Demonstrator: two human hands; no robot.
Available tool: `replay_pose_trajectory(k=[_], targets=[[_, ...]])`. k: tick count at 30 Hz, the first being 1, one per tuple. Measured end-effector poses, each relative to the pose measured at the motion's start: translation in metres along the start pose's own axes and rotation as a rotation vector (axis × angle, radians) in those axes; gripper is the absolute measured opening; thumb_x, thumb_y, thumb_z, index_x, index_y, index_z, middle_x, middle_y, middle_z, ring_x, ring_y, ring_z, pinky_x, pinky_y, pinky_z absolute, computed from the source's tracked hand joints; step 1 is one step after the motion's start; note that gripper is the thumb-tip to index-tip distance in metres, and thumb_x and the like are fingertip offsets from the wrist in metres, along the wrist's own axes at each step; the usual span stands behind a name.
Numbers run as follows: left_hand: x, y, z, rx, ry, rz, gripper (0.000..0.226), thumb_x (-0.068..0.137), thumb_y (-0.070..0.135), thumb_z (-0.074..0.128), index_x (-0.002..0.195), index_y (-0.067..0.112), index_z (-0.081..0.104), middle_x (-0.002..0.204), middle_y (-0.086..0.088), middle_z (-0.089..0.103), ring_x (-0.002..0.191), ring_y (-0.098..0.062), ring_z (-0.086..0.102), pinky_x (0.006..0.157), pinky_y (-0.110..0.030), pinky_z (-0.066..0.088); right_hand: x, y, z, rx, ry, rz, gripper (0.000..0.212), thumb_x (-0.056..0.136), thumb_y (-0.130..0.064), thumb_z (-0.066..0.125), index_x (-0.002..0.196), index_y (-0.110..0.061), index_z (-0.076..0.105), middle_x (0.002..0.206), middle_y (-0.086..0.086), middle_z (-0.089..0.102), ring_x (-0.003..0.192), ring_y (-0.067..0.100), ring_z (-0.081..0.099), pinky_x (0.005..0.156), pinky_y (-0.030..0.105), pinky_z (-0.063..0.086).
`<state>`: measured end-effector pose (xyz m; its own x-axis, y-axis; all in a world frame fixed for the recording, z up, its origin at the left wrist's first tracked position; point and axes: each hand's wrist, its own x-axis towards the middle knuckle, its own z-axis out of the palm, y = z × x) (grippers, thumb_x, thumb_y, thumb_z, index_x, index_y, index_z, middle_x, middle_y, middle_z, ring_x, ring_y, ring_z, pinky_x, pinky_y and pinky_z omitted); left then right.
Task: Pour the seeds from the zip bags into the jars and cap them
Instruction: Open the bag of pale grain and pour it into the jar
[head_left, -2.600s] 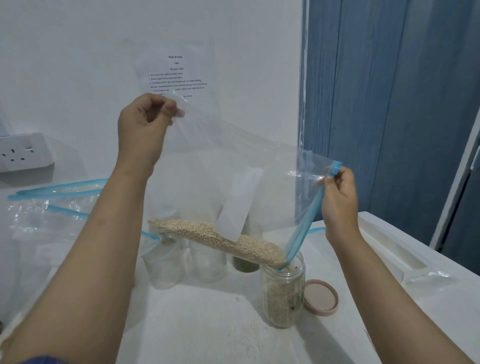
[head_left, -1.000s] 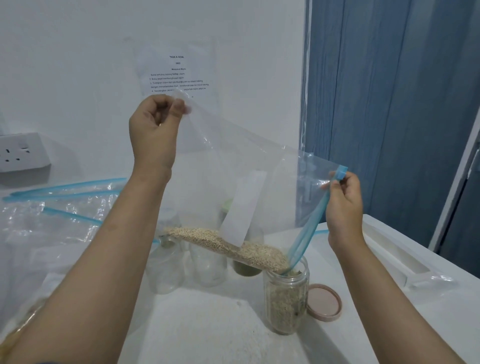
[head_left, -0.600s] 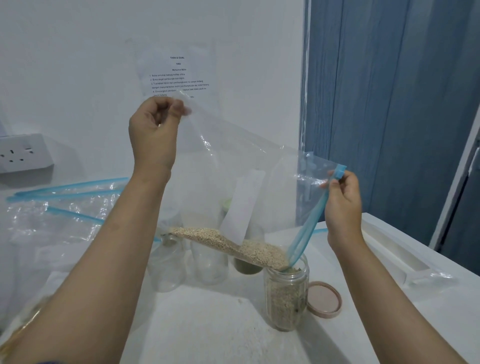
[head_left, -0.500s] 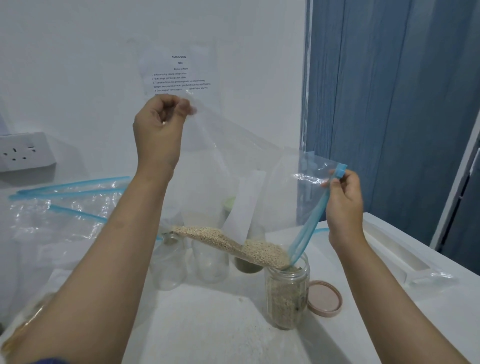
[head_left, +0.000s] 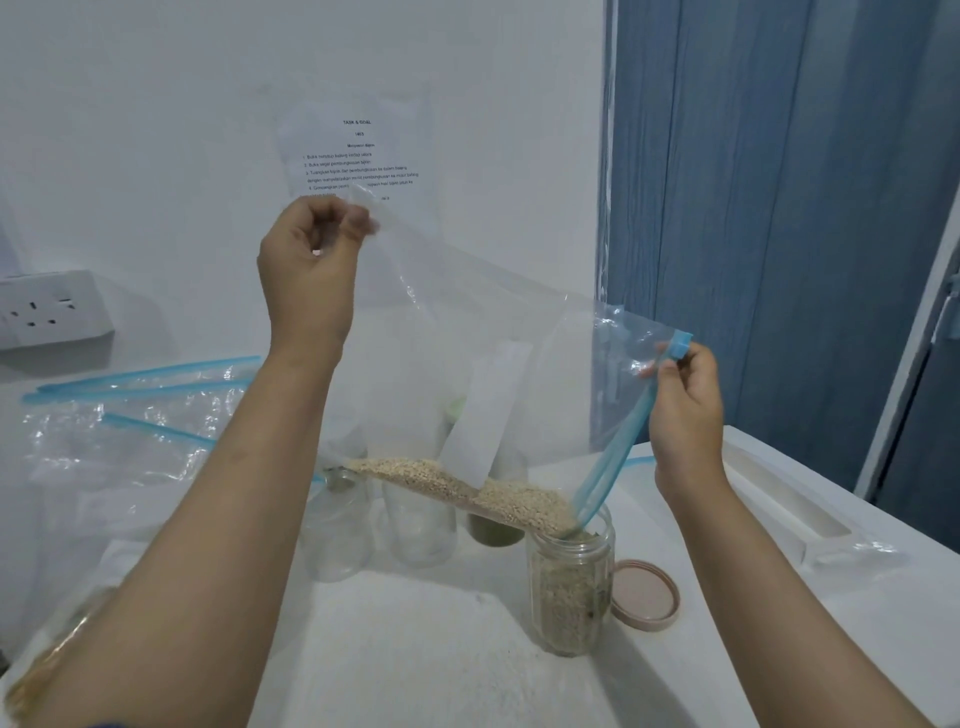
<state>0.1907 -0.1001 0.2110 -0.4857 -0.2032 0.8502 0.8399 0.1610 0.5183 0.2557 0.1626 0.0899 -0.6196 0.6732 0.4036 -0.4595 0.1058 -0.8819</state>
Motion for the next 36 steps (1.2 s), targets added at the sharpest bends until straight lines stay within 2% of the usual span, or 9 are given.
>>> replay_pose_trajectory(k=[6,9,13,18,23,26,29,33,36], targets=[[0.003,0.006,-0.003,-0.021,-0.033,0.009,0.013,0.091,0.016,0.069,0.085,0.024,0.061,0.085,0.005,0.071,0.084,-0.009,0.068,0.086,-0.025,0.053,-0.001,-0.001,-0.003,0.009,-0.001,-0.003,0.018,0.107,-0.017,0.039,0.104,-0.028,0.053,0.088,-0.02,0.057,0.085,0.0,0.053,0.077,0.019,0.045],[0.004,0.009,-0.001,-0.027,-0.032,0.024,0.012,0.088,0.016,0.07,0.085,0.025,0.062,0.086,0.002,0.07,0.085,-0.011,0.066,0.083,-0.023,0.051,0.0,-0.002,-0.004,0.007,0.003,-0.008,0.017,0.106,-0.016,0.039,0.104,-0.025,0.052,0.087,-0.019,0.057,0.083,-0.001,0.052,0.071,0.013,0.043],[0.001,0.01,0.004,-0.012,-0.053,0.036,0.014,0.087,0.019,0.071,0.084,0.029,0.062,0.086,0.003,0.069,0.088,-0.015,0.064,0.082,-0.026,0.049,-0.002,-0.002,-0.004,0.004,0.007,-0.007,0.022,0.106,-0.016,0.039,0.096,-0.032,0.052,0.087,-0.019,0.057,0.083,-0.001,0.052,0.076,0.019,0.042],[-0.001,0.009,0.003,0.012,0.029,0.043,0.014,0.091,0.019,0.066,0.084,0.029,0.06,0.084,0.011,0.07,0.082,-0.007,0.061,0.082,-0.021,0.048,-0.002,-0.002,-0.007,0.004,0.022,-0.014,0.016,0.106,-0.016,0.038,0.104,-0.025,0.052,0.087,-0.021,0.057,0.08,-0.006,0.052,0.071,0.014,0.04],[-0.005,0.012,0.01,0.063,0.047,0.063,0.017,0.094,0.02,0.062,0.083,0.033,0.06,0.076,0.023,0.069,0.081,-0.004,0.061,0.082,-0.021,0.047,-0.002,-0.001,-0.008,-0.005,0.023,-0.007,0.015,0.107,-0.017,0.039,0.106,-0.024,0.052,0.087,-0.021,0.057,0.084,-0.001,0.052,0.076,0.019,0.043],[-0.005,0.011,0.008,0.08,0.086,0.062,0.018,0.094,0.021,0.061,0.082,0.034,0.059,0.078,0.019,0.069,0.079,-0.002,0.059,0.082,-0.023,0.047,-0.001,0.0,-0.01,-0.002,0.024,-0.011,0.015,0.107,-0.017,0.038,0.105,-0.025,0.052,0.087,-0.019,0.057,0.083,-0.001,0.053,0.076,0.018,0.043],[-0.01,0.014,0.012,0.1,0.075,0.089,0.019,0.095,0.017,0.059,0.084,0.032,0.055,0.082,0.016,0.067,0.077,0.007,0.057,0.079,-0.016,0.043,0.0,0.002,-0.01,0.003,0.016,-0.005,0.015,0.107,-0.019,0.038,0.107,-0.025,0.052,0.087,-0.018,0.058,0.085,0.001,0.054,0.082,0.024,0.045],[-0.013,0.015,0.015,0.105,0.089,0.102,0.014,0.096,0.015,0.057,0.087,0.026,0.056,0.082,0.016,0.066,0.077,0.009,0.056,0.078,-0.013,0.041,0.0,0.003,-0.01,0.01,0.014,-0.007,0.02,0.106,-0.016,0.039,0.098,-0.028,0.053,0.085,-0.019,0.057,0.077,-0.007,0.052,0.076,0.018,0.042],[-0.012,0.011,0.013,0.079,0.095,0.074,0.014,0.095,0.019,0.059,0.086,0.029,0.057,0.077,0.02,0.067,0.08,0.002,0.059,0.082,-0.017,0.045,0.0,0.002,-0.012,0.004,0.006,0.001,0.027,0.106,-0.016,0.039,0.09,-0.033,0.051,0.085,-0.018,0.057,0.076,-0.008,0.052,0.075,0.017,0.042]])
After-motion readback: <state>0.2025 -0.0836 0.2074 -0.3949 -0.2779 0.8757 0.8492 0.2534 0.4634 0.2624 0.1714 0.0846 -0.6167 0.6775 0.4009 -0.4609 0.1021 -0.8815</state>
